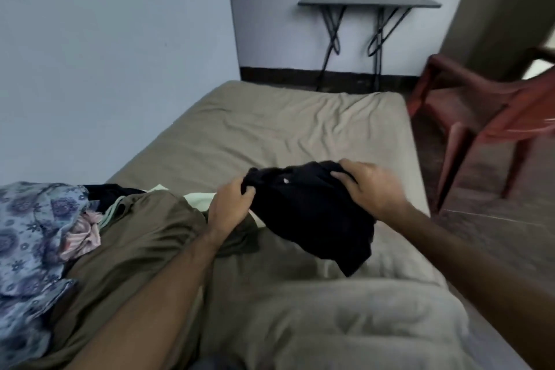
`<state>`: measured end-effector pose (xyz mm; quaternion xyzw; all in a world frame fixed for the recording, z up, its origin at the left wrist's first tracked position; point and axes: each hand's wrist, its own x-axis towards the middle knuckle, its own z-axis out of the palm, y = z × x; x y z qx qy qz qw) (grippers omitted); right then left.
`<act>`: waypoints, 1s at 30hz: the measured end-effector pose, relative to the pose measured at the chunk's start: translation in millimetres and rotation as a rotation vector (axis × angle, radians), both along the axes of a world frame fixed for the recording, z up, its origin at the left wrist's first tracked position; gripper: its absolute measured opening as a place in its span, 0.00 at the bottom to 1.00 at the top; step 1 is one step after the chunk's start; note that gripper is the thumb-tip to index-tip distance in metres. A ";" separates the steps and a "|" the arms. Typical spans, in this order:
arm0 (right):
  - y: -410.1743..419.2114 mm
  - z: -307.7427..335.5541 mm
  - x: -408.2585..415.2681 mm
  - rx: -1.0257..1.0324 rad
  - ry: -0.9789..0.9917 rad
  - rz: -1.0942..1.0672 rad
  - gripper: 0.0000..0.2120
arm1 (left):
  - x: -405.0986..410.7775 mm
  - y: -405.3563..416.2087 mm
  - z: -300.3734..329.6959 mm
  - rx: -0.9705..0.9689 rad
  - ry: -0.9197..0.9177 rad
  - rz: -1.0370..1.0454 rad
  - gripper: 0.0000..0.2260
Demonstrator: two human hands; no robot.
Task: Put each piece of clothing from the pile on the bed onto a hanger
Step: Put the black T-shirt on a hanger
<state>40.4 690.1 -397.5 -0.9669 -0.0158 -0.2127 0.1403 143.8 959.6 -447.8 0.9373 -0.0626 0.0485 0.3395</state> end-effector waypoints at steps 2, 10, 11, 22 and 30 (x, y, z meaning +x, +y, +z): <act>-7.4 30.7 -49.9 0.047 0.065 0.002 0.21 | -22.9 -9.6 29.3 -0.217 0.019 -0.077 0.09; 5.3 99.0 -127.0 0.212 0.337 0.106 0.23 | -105.2 -42.6 104.5 -0.873 0.220 -0.504 0.13; 14.7 104.7 -126.4 0.339 0.269 0.126 0.34 | -116.1 -44.6 114.7 -0.835 0.180 -0.564 0.14; 39.0 216.7 -129.9 0.874 -0.033 0.275 0.12 | -144.7 -39.0 220.6 -0.534 -0.247 -0.779 0.15; 8.9 305.7 -154.0 0.635 -0.450 0.045 0.07 | -126.1 -12.2 203.8 -0.243 -0.244 -0.609 0.15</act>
